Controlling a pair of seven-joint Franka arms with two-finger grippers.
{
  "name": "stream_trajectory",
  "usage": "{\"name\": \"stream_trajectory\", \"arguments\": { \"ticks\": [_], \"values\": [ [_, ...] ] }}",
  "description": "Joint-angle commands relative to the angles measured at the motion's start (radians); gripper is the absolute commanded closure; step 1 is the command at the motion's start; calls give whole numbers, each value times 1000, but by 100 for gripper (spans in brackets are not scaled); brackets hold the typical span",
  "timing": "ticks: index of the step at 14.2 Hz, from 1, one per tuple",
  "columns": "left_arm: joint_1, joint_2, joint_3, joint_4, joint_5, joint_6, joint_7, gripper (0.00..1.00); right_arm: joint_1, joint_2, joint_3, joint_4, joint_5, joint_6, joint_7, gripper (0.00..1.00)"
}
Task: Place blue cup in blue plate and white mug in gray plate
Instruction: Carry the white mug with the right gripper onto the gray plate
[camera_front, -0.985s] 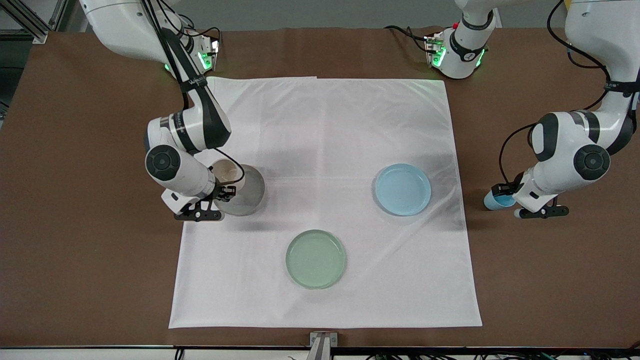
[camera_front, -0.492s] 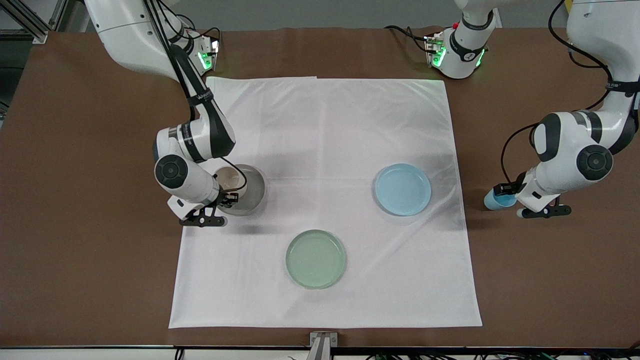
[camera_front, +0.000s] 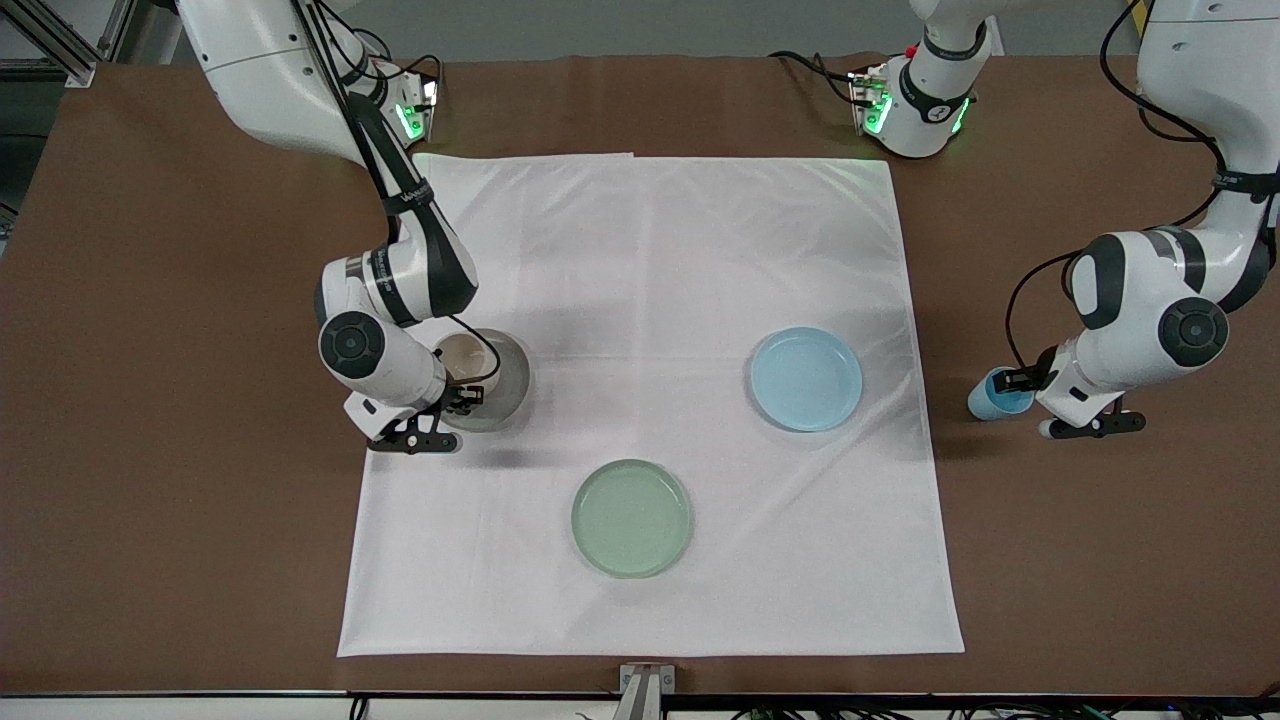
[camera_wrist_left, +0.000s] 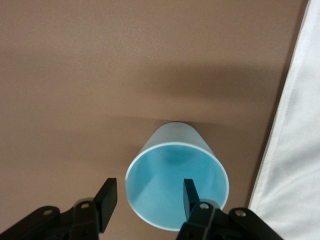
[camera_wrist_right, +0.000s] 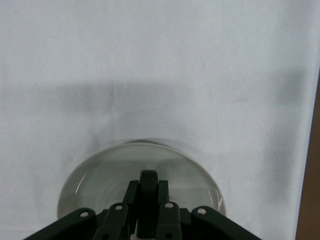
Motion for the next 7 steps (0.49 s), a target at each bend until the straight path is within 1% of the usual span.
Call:
{"name": "stream_trajectory", "arguments": {
  "ticks": [1, 2, 3, 4, 5, 6, 7],
  "values": [
    [16, 6, -5, 2, 21, 16, 10, 55, 11, 15, -5, 17, 19, 2, 7, 97],
    [16, 3, -5, 0, 21, 15, 8, 67, 17, 15, -5, 17, 19, 0, 16, 97],
    [16, 3, -7, 0, 21, 15, 8, 78, 23, 15, -5, 19, 17, -1, 47, 91],
    [16, 0, -7, 0, 21, 13, 8, 88, 34, 11, -5, 22, 16, -10, 85, 58],
    [14, -6, -10, 2, 21, 4, 6, 97, 40, 5, -7, 25, 13, -21, 111, 17],
    [10, -26, -12, 2, 21, -14, 2, 100, 40, -10, -9, 25, 10, -52, 117, 0],
    [8, -47, -13, 3, 21, -36, -3, 100, 36, -50, -12, 26, 5, -114, 116, 0]
  ]
}}
